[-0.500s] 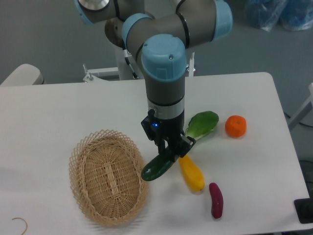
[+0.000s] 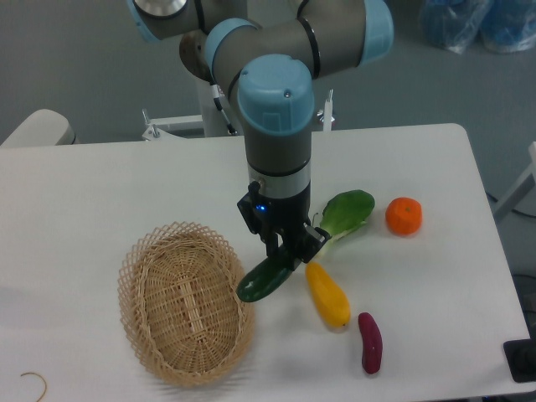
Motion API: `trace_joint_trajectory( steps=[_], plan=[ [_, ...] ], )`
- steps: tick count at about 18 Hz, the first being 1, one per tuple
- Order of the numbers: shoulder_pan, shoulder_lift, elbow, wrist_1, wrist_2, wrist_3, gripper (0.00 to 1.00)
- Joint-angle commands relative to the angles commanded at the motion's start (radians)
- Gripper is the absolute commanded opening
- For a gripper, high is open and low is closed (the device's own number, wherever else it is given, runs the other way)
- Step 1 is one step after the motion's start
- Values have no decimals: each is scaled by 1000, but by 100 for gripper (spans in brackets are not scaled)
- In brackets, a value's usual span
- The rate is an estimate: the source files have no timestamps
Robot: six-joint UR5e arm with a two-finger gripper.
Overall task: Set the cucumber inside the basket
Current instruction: 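Grasp the green cucumber with the gripper and lift it off the table, then carry the held cucumber over the wicker basket and lower it inside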
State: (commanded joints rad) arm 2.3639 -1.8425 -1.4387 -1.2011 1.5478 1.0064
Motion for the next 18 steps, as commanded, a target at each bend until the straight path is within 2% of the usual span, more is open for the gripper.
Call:
trace_joint_trajectory(
  steps=[3, 11, 16, 18],
  plan=[
    [-9, 31, -38, 2, 0, -17, 14],
    [-173, 8, -49, 15, 63, -345, 15],
    [-229, -67, -48, 21, 100, -582, 15],
    [-244, -99, -48, 50, 132, -662, 15]
  ],
)
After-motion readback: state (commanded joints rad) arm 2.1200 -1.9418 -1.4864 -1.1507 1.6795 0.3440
